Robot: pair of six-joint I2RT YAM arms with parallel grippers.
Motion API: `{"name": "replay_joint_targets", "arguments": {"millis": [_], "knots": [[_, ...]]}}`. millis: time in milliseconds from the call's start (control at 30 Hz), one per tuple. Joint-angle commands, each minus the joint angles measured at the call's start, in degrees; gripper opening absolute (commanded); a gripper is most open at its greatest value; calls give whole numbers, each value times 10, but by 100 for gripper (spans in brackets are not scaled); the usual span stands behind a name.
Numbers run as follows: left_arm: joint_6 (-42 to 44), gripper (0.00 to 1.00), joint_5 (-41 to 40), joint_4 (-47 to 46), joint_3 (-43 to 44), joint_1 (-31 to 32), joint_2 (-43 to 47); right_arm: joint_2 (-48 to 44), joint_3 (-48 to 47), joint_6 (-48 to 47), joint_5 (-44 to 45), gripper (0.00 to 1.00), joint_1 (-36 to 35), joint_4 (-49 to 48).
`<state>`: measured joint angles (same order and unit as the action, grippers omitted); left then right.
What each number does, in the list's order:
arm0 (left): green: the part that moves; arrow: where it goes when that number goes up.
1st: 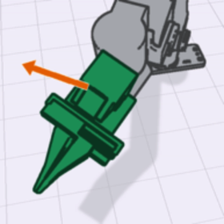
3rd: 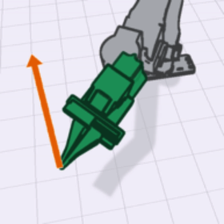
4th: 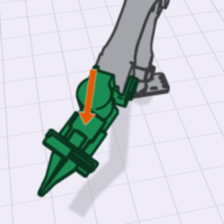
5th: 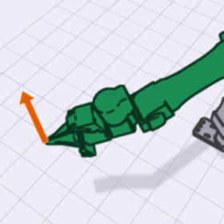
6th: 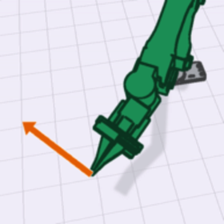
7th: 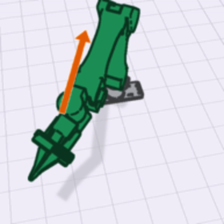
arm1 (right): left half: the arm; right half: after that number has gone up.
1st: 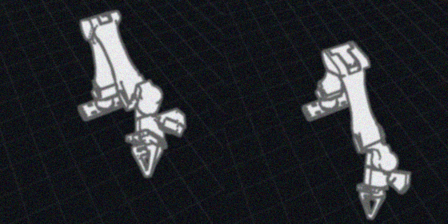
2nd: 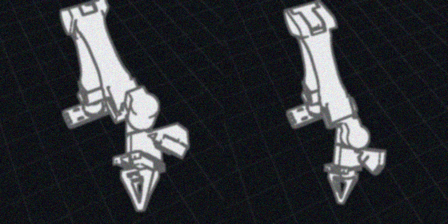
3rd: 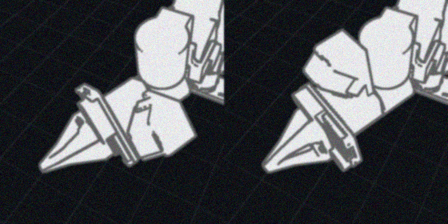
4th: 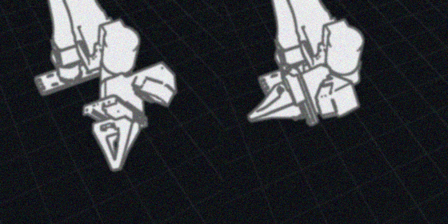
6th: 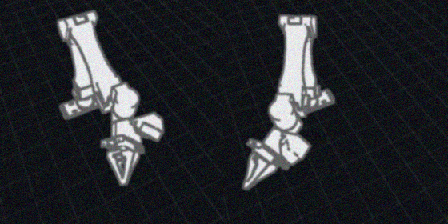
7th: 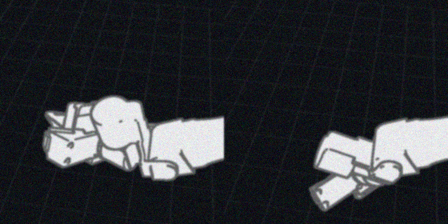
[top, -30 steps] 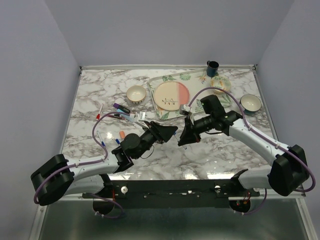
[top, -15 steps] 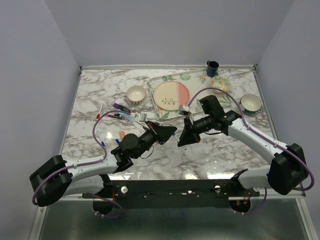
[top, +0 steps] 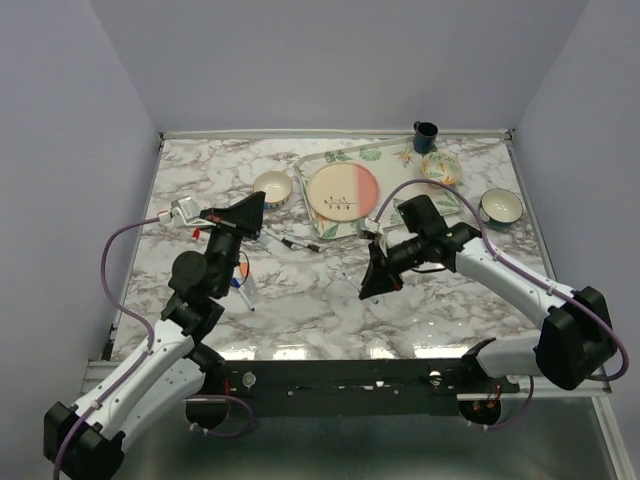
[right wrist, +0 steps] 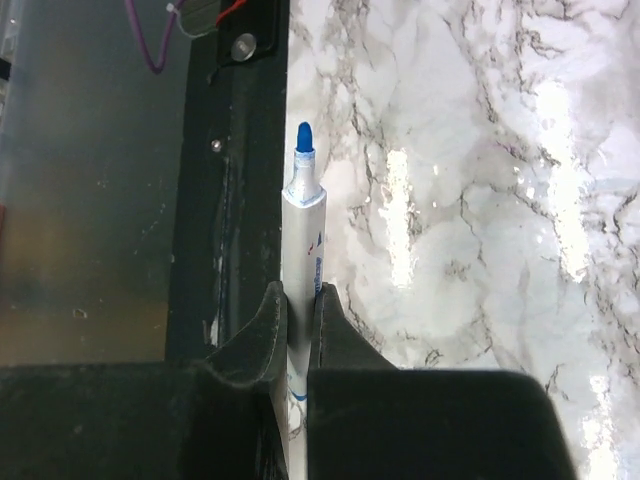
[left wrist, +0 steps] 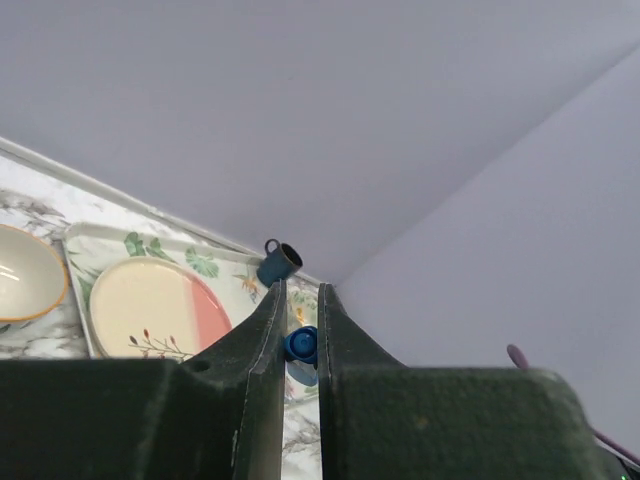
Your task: Open the pen caps
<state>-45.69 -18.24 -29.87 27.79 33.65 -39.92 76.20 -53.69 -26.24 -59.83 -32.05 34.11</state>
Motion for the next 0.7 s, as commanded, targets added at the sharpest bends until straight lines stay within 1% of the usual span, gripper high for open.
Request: {"name": "replay_joint_targets", "arguments": {"millis": [0, 33, 67, 100, 133, 200, 233, 267, 333, 400, 500, 533, 567, 667], "knots": [[-28, 0, 20, 105, 0, -29, -2, 3, 24, -21, 129, 1, 1, -7], [-35, 0, 31, 123, -1, -29, -4, 6, 32, 0, 244, 1, 3, -22], [-51, 0, 44, 165, -2, -29, -12, 9, 40, 2, 297, 1, 6, -46], [-57, 0, 73, 182, -8, -29, -16, 11, 46, 6, 341, 1, 12, -53], [-62, 0, 91, 196, -14, -29, -21, 14, 43, 8, 381, 1, 40, -51], [-77, 0, 124, 218, -39, -29, -34, 17, 28, 11, 386, 1, 73, -41], [-81, 0, 153, 220, -48, -29, -38, 18, 27, 11, 400, 1, 96, -41], [-84, 0, 166, 222, -55, -29, -51, 21, 29, 7, 415, 1, 105, -44], [-84, 0, 202, 226, -70, -28, -66, 28, 35, -1, 473, 1, 127, -51], [-79, 0, 210, 234, -72, -24, -93, 54, 32, -1, 495, 1, 142, -54], [-55, 0, 188, 270, -50, 4, -141, 98, 16, 8, 495, 1, 169, -38], [-42, 0, 173, 280, -43, 12, -153, 105, 15, 10, 501, 1, 177, -38], [-39, 0, 153, 289, -38, 35, -178, 110, 14, 10, 506, 1, 182, -41], [-30, 0, 119, 298, -23, 62, -219, 122, 11, 12, 509, 1, 206, -41]]}}
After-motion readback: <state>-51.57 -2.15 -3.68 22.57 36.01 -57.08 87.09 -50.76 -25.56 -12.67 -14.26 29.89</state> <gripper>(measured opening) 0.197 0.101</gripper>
